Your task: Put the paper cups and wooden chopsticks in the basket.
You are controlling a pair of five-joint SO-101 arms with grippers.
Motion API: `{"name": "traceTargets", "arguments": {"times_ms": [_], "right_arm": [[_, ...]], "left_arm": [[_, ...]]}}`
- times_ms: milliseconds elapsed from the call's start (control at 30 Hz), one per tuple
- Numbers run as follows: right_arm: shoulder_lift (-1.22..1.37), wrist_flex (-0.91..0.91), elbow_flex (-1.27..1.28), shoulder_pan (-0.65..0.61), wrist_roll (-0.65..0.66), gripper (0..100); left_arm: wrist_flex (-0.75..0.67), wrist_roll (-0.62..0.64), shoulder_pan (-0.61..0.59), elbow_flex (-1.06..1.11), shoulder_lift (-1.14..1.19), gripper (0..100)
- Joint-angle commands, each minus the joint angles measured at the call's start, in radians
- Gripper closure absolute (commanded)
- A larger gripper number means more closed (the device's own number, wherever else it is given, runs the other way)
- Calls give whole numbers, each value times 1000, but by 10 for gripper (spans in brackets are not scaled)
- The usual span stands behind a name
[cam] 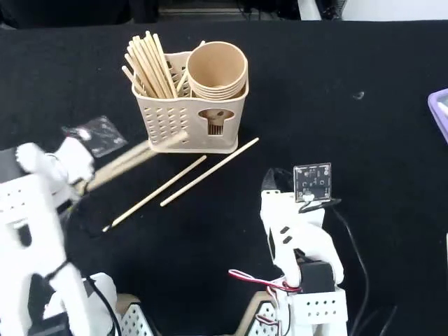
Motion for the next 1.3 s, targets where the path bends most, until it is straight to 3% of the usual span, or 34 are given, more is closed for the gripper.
{"name": "traceTargets", "arguments": {"times_ms": [0, 100, 167, 400, 700, 900, 1100, 1267], "right_arm": [[-79, -23, -5, 9, 20, 985], [-79, -23, -5, 9, 21, 984], [-79, -23, -5, 9, 23, 983], [-77, -17, -5, 9, 26, 983], [-76, -18, -5, 9, 29, 983], [-76, -21, -5, 9, 29, 983], [-76, -23, -5, 9, 31, 983], [-76, -23, -5, 9, 31, 983]], "left_arm": [[11, 89, 8, -111, -126, 970], [-8, 207, 99, -165, -273, 970], [-98, 344, 168, -176, -371, 970], [-586, 930, 298, -47, -511, 970], [-1211, 1455, 460, 213, -362, 970], [-1573, 1499, 578, 282, -213, 970], [-1758, 1499, 624, 280, -34, 970], [-1826, 1498, 618, 272, 123, 970]]}}
